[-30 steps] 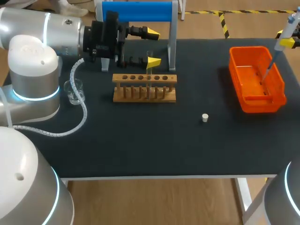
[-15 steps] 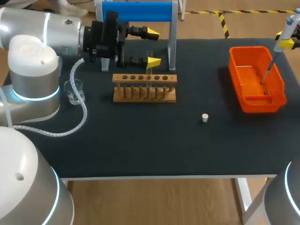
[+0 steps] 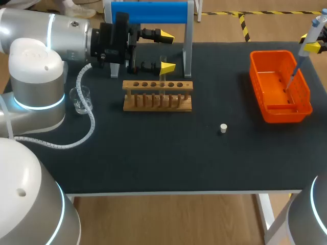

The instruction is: Invert the test tube, pick up the pipette, mount the tip to pipette, aspirate from beaker and dispense into the tube, eject the tip, return the pipette, and cap with the stopper.

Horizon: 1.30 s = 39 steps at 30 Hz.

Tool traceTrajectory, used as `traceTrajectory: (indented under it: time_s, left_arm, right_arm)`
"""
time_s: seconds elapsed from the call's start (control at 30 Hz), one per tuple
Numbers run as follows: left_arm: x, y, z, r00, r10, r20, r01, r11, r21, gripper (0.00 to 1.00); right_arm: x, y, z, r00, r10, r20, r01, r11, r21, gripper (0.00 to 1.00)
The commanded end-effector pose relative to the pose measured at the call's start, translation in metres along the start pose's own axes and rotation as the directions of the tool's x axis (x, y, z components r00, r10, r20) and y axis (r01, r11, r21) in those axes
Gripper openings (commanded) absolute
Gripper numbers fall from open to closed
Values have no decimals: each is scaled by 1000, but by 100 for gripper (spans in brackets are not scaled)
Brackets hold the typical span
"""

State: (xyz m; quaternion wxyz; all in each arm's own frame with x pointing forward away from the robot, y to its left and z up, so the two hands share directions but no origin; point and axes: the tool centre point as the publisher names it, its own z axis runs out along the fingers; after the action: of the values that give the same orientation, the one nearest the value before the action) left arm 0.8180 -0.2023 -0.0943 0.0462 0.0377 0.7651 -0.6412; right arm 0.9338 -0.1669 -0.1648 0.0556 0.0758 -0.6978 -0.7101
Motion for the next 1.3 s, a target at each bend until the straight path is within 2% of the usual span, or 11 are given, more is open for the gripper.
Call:
traceTrajectory:
  time_s: [0.03, 0.87, 0.97, 1.07, 1.23, 1.3]
  left_arm:
    - [1, 1, -1, 1000, 2, 2, -2, 1000, 5, 100]
    - [1, 1, -1, 1000, 2, 2, -2, 1000, 5, 100]
    - [-6, -4, 11, 1000, 13, -11, -13, 1000, -16, 100]
    - [-10, -17, 27, 1000, 26, 1, -26, 999, -26, 100]
    - [-13, -42, 69, 999, 42, -7, -42, 998, -50, 100]
    - [-16, -52, 92, 1000, 18, -15, -19, 997, -69, 100]
  right_arm:
    - [-2, 0, -3, 1000, -1, -8, 1, 1000, 0, 0]
    - [-2, 0, -3, 1000, -1, -8, 1, 1000, 0, 0]
    - [-2, 0, -3, 1000, -1, -8, 1, 1000, 0, 0]
    - [-2, 0, -3, 1000, -1, -8, 1, 1000, 0, 0]
    - [-2, 0, -3, 1000, -1, -8, 1, 1000, 0, 0]
    - [-2, 0, -3, 1000, -1, -8, 1, 1000, 0, 0]
